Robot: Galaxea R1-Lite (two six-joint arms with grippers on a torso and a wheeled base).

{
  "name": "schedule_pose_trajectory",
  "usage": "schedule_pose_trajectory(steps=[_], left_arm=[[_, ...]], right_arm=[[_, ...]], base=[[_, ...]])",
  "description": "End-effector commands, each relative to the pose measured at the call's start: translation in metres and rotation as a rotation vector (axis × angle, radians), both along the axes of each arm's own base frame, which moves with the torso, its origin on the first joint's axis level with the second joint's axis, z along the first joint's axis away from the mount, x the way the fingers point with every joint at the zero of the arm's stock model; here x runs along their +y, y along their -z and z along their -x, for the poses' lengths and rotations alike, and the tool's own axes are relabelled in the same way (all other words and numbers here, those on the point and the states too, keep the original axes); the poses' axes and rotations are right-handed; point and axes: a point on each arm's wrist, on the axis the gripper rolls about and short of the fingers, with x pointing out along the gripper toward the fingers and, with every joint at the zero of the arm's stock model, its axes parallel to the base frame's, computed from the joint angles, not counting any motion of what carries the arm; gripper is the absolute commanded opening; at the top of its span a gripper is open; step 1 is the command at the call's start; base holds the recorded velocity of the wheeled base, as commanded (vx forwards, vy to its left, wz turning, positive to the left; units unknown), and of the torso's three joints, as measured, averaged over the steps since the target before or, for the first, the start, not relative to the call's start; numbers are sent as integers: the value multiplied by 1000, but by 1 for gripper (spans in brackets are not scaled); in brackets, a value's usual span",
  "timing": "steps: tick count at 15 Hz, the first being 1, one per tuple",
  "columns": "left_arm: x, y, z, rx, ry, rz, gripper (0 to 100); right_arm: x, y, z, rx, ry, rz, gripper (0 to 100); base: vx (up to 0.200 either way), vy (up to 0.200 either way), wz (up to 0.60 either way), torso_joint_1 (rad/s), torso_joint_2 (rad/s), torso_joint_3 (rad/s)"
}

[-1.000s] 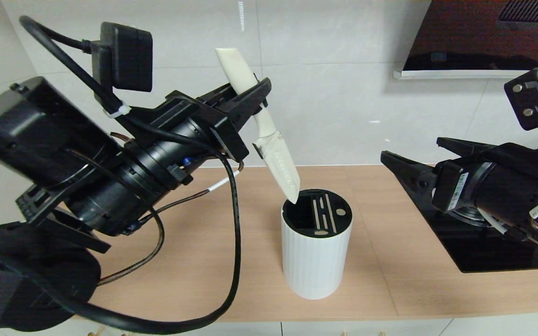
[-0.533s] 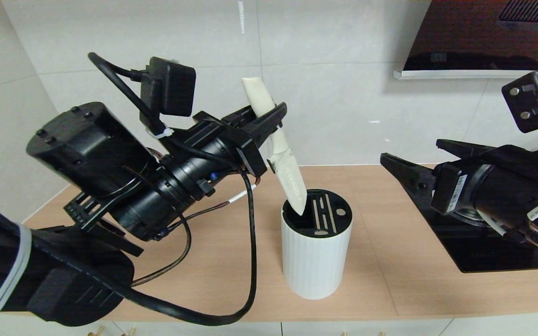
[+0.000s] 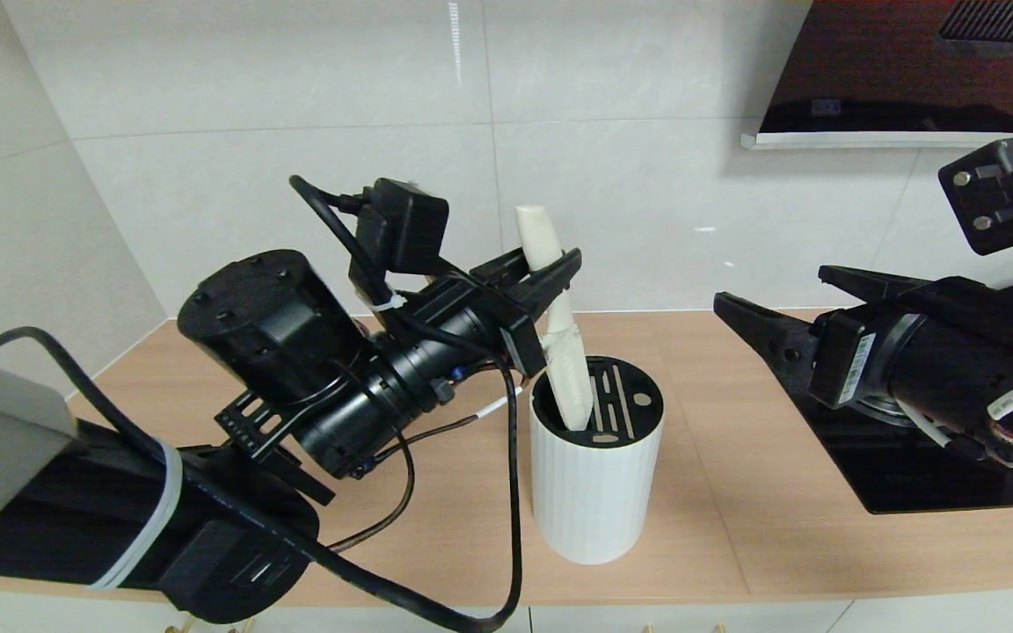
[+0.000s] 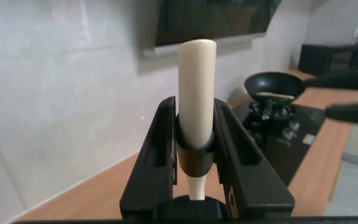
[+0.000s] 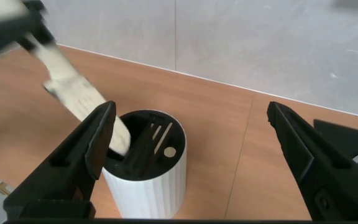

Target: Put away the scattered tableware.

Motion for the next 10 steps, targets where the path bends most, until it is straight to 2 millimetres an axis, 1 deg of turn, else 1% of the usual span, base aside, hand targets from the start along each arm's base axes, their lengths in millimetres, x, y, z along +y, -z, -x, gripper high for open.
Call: schedule_pose_trajectory(steps=[1, 3, 7, 8, 10], left_arm=[[-6, 12, -4, 28, 6, -22, 0], [-6, 14, -5, 32, 3, -24, 0], [-10, 26, -9, 59, -1, -48, 0], [-10, 27, -9, 61, -2, -48, 0], [-10, 35, -10, 80, -7, -69, 0]], right_arm=[[1, 1, -1, 2, 0, 3, 100], [1, 1, -1, 2, 0, 3, 100], [2, 4, -2, 9, 1, 17, 100], [2, 4, -2, 9, 1, 17, 100], [2, 4, -2, 10, 0, 18, 100]], base=[[0, 0, 0, 0, 0, 0], [0, 0, 0, 0, 0, 0], [0, 0, 0, 0, 0, 0], [0, 0, 0, 0, 0, 0], [0, 0, 0, 0, 0, 0]])
